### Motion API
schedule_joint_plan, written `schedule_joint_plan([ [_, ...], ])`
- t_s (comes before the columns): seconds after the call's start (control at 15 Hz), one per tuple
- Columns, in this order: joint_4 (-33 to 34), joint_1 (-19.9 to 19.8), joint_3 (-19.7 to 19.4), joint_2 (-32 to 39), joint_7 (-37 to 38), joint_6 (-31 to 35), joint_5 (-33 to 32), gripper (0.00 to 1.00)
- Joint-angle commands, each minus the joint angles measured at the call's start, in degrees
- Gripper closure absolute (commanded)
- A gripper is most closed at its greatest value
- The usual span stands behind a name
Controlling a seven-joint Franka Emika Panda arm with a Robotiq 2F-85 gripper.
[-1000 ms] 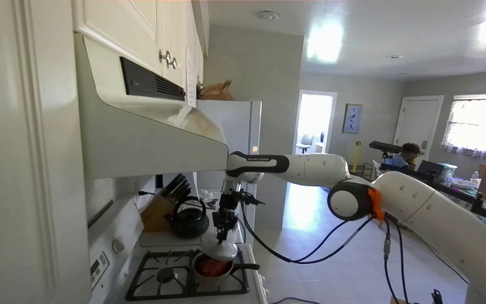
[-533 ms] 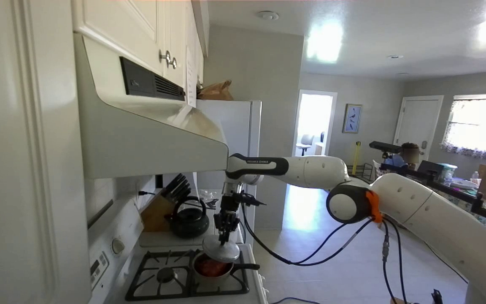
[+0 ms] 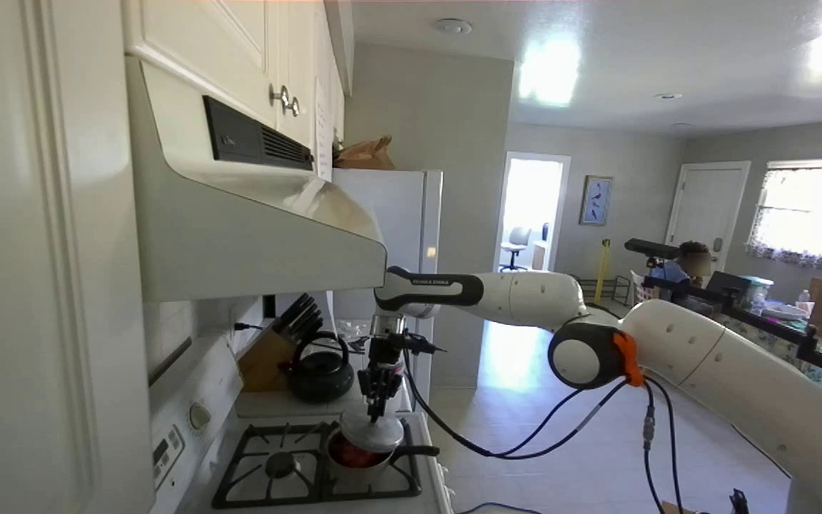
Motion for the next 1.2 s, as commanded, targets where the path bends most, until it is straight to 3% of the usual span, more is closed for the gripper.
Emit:
schedule_joint_plan([
  [0.0,5.13,0.95,-0.92,2.49,1.4,-2.4,-1.55,0.93],
  [0.6,6.64,1.97,-1.3,3.17,-0.8,-4.08,-1.76,0.93],
  [0.67,2.65,1.86,-1.75,1.18,-0.17,-1.51,-1.31,0.74],
  [0.8,2.97,2.04,-1.65,1.41,-0.41,-1.91,-1.31,0.74],
  [0.87,3.27,2.07,-1.65,1.56,-0.46,-2.07,-1.31,0.93],
  [1.13,3.55,2.48,-2.92,2.2,2.31,-0.26,-1.82,0.93],
])
